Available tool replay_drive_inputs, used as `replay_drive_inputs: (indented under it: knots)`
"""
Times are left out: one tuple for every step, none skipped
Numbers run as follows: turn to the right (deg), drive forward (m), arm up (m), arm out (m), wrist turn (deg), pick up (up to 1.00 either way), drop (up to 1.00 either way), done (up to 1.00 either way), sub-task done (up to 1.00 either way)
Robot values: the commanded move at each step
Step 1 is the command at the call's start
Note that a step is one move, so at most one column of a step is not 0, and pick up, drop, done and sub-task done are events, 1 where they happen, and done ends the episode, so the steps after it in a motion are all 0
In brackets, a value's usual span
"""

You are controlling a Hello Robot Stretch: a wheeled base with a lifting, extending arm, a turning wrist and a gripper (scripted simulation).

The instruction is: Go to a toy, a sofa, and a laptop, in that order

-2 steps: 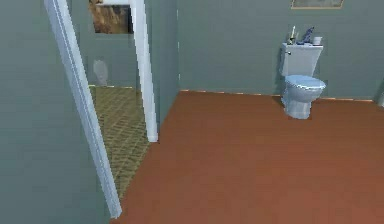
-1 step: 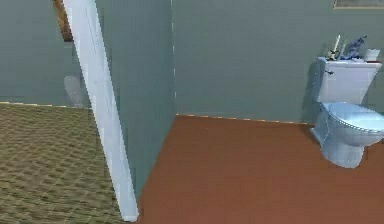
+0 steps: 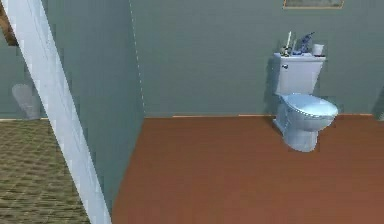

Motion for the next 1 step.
replay_drive_inputs:
  knots:
    - [0.0,0.30,0.00,0.00,0.0,0.00,0.00,0.00,0.00]
